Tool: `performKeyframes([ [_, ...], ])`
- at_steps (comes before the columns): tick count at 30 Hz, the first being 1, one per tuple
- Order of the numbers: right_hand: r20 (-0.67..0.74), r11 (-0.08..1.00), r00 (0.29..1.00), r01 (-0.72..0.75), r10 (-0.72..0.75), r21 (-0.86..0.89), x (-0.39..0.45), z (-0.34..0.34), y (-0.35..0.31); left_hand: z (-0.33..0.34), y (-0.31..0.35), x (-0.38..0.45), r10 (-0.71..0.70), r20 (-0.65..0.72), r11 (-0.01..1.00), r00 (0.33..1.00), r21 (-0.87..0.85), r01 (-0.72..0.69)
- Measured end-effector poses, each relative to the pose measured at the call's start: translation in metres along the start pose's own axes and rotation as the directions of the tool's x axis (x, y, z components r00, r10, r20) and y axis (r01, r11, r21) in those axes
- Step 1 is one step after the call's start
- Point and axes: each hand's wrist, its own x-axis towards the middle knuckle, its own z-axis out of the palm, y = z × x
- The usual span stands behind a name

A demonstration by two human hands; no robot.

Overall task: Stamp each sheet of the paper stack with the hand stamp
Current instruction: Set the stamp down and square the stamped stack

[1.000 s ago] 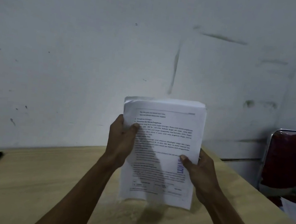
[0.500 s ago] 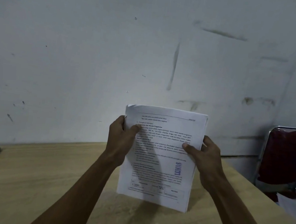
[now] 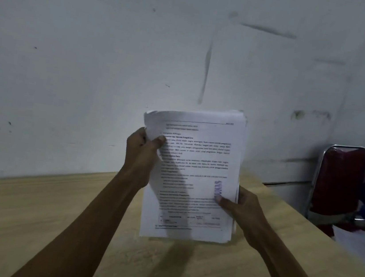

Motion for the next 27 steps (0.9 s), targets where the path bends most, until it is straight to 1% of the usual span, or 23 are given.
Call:
performKeyframes([
  [3, 0.032, 1.0, 0.999, 0.017, -0.018, 0.02, 0.0, 0.0, 0.001, 0.006, 0.005, 0.006, -0.019, 0.015, 1.0, 1.0, 0.008, 0.019],
  [6, 0.054, 0.998, 0.997, 0.058, -0.059, 0.02, -0.001, 0.0, -0.001, 0.012, 0.005, 0.009, -0.054, -0.004, 0.999, 0.999, 0.002, 0.054],
  [10, 0.042, 0.996, 0.995, 0.086, -0.087, 0.026, -0.002, -0.007, -0.003, 0.011, 0.003, 0.013, -0.007, -0.044, 0.996, 0.999, 0.084, 0.011],
  [12, 0.027, 0.996, 0.997, 0.077, -0.078, 0.042, -0.003, -0.012, -0.002, 0.009, 0.0, 0.015, -0.015, -0.037, 0.996, 0.999, 0.086, 0.018],
  [13, 0.016, 0.996, 0.997, 0.07, -0.071, 0.059, -0.004, -0.014, -0.001, 0.008, -0.004, 0.016, -0.041, -0.023, 0.996, 0.999, 0.077, 0.043],
  [15, -0.007, 0.991, 0.998, 0.067, -0.066, 0.113, -0.005, -0.017, 0.0, 0.006, -0.014, 0.014, -0.121, 0.035, 0.991, 0.992, 0.056, 0.119],
  [17, -0.042, 0.978, 0.997, 0.069, -0.061, 0.195, -0.005, -0.018, -0.001, 0.004, -0.024, 0.008, -0.202, 0.152, 0.979, 0.967, 0.035, 0.199],
  [19, -0.085, 0.965, 0.995, 0.066, -0.045, 0.254, -0.004, -0.019, -0.004, 0.002, -0.036, 0.0, -0.252, 0.337, 0.966, 0.907, 0.032, 0.256],
  [21, -0.107, 0.967, 0.994, 0.058, -0.032, 0.25, -0.002, -0.02, -0.006, 0.002, -0.046, -0.009, -0.268, 0.485, 0.961, 0.832, 0.077, 0.265],
  [22, -0.111, 0.973, 0.994, 0.046, -0.021, 0.224, -0.002, -0.021, -0.008, 0.002, -0.051, -0.013, -0.265, 0.507, 0.961, 0.82, 0.074, 0.265],
  [24, -0.096, 0.989, 0.995, -0.006, 0.021, 0.148, -0.002, -0.019, -0.009, 0.003, -0.056, -0.019, -0.249, 0.466, 0.966, 0.849, 0.051, 0.255],
  [25, -0.076, 0.994, 0.996, -0.033, 0.041, 0.101, -0.003, -0.019, -0.01, 0.005, -0.057, -0.021, -0.241, 0.435, 0.969, 0.868, 0.061, 0.239],
  [27, -0.038, 0.997, 0.997, -0.071, 0.072, 0.016, -0.006, -0.021, -0.011, 0.009, -0.058, -0.025, -0.248, 0.41, 0.969, 0.877, 0.1, 0.227],
])
